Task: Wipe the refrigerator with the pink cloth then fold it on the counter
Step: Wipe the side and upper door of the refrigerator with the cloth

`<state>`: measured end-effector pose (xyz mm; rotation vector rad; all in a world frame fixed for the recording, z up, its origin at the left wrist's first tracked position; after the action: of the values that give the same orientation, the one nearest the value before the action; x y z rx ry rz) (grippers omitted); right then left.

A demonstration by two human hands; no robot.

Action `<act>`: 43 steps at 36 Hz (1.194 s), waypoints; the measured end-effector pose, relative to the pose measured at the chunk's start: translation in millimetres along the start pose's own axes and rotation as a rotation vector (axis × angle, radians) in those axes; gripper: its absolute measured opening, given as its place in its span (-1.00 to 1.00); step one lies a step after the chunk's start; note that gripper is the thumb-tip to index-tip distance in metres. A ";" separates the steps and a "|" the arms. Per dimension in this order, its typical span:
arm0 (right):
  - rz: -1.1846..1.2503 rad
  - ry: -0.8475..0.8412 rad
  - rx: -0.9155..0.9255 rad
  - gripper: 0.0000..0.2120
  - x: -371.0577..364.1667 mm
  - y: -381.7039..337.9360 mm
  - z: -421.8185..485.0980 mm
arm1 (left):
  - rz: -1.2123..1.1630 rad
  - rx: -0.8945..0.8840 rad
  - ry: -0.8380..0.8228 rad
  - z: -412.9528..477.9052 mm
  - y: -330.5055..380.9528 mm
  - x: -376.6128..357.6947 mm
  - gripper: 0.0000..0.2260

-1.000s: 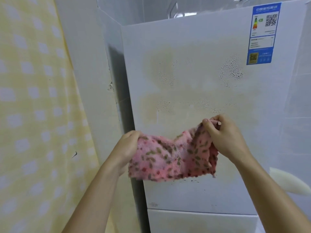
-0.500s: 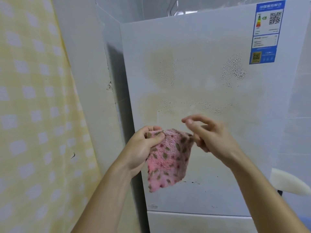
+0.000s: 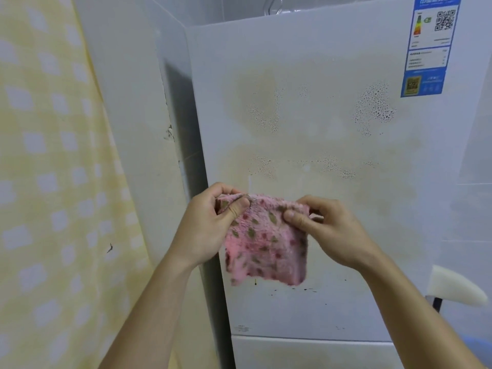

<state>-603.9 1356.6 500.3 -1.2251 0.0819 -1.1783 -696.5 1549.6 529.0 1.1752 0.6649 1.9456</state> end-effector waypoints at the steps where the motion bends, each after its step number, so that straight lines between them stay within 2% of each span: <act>1: 0.011 0.036 -0.001 -0.65 4.3 -2.3 2.4 | 0.017 0.000 0.034 0.7 -1.3 3.2 -0.73; 3: -0.013 0.104 -0.030 -0.57 9.5 -5.0 8.3 | -0.007 0.011 0.081 3.9 -5.8 7.2 -0.74; 6: -0.171 0.291 -0.096 -0.60 17.9 -14.2 13.7 | -0.119 0.003 0.090 14.1 -8.8 8.1 -0.84; 8: -0.287 0.436 -0.137 -0.60 22.3 -27.3 15.0 | -0.062 0.001 0.109 24.5 -8.2 11.3 -0.83; 10: -0.340 0.534 -0.126 -0.68 21.5 -41.0 19.0 | -0.003 -0.017 0.185 33.3 -4.8 19.6 -0.85; 13: -0.148 0.639 0.001 -0.93 13.5 -50.7 27.0 | 0.042 -0.092 0.333 42.5 8.8 35.5 -0.88; 14: -0.060 0.658 0.052 -0.86 9.2 -52.4 30.2 | 0.057 -0.125 0.377 45.2 14.5 41.1 -0.88; 16: 0.021 0.646 0.184 -0.64 -2.3 -57.6 41.7 | 0.073 -0.189 0.444 52.8 21.7 51.6 -0.89; 17: -0.014 0.630 0.239 -0.59 -9.0 -60.6 48.8 | 0.086 -0.213 0.467 57.8 22.9 55.9 -0.88; 19: -0.228 0.616 0.306 -0.62 -23.4 -64.0 65.8 | 0.139 -0.239 0.519 67.3 22.9 63.8 -0.86; 22: -0.587 0.686 0.336 -0.73 -43.6 -65.2 87.8 | 0.238 -0.312 0.607 75.6 25.9 72.5 -0.83; 26: -0.892 0.739 0.361 -0.64 -61.4 -66.9 103.8 | 0.442 -0.452 0.696 78.9 29.7 79.9 -0.88; 29: -1.060 0.753 0.317 -0.52 -59.3 -56.6 106.9 | 0.542 -0.492 0.760 76.3 21.1 100.4 -0.73; 32: -1.118 0.724 0.372 -0.50 -53.5 -54.4 108.9 | 0.703 -0.403 0.826 80.4 10.6 128.4 -0.61; 35: -1.115 0.691 0.407 -0.48 -46.4 -59.3 119.4 | 0.825 -0.282 0.794 98.4 -12.2 149.5 -0.50; 37: -1.143 0.674 0.368 -0.38 -47.4 -60.6 129.5 | 0.840 -0.237 0.776 107.0 -28.1 159.8 -0.46; 40: -1.156 0.696 0.331 -0.28 -49.3 -68.2 138.9 | 0.849 -0.265 0.787 110.4 -36.4 165.4 -0.44; 43: -1.164 0.753 0.339 -0.33 -45.3 -87.8 147.0 | 0.869 -0.300 0.821 109.2 -35.7 165.3 -0.44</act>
<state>-591.6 1500.1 603.4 -0.3897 -0.3061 -2.4994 -635.2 1710.0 633.9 0.4344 0.2025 3.1814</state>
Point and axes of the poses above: each hand's wrist, its own z-axis towards the middle knuckle, its own x-axis out of the back of the hand, y = z × x, the point moved 10 cm from there along z, towards the middle knuckle, and after that the axes turned 13 degrees about -y, right-handed, at the moved point
